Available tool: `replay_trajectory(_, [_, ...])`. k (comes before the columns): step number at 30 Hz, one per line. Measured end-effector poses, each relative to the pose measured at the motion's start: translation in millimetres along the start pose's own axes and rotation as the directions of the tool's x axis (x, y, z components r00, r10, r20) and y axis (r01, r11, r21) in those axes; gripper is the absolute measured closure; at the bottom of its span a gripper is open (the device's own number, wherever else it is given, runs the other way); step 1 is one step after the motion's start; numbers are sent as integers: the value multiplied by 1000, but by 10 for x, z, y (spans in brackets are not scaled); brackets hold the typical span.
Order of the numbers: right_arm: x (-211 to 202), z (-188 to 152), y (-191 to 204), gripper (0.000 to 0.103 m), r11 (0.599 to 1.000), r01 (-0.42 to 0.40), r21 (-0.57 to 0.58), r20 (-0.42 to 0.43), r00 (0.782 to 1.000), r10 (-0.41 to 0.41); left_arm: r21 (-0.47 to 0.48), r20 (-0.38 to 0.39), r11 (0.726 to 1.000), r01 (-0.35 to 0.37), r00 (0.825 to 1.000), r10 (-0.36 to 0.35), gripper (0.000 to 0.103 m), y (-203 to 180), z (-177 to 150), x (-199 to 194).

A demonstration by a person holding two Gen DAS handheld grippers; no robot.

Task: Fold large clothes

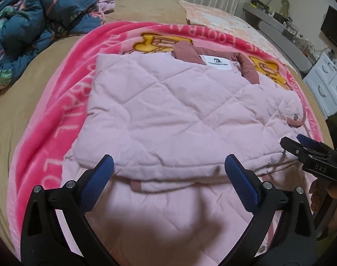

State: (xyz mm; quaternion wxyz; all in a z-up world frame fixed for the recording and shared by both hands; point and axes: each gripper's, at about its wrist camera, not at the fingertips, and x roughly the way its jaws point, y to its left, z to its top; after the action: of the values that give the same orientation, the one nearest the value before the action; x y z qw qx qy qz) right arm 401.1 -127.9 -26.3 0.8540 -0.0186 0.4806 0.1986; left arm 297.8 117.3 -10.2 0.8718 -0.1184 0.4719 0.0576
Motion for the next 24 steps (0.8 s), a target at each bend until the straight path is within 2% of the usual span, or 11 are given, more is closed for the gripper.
replay_trajectory(13, [-427,-135,131,5,999,-36,2,35,999,36,5,54,1000,2,999,-3,9,-34,-99,-462])
replay_trajectory(24, [-872,-186,217,4,999,-48,-11,104,993,49,9,92,1000,13,996,-14,9,-86,-179,-764])
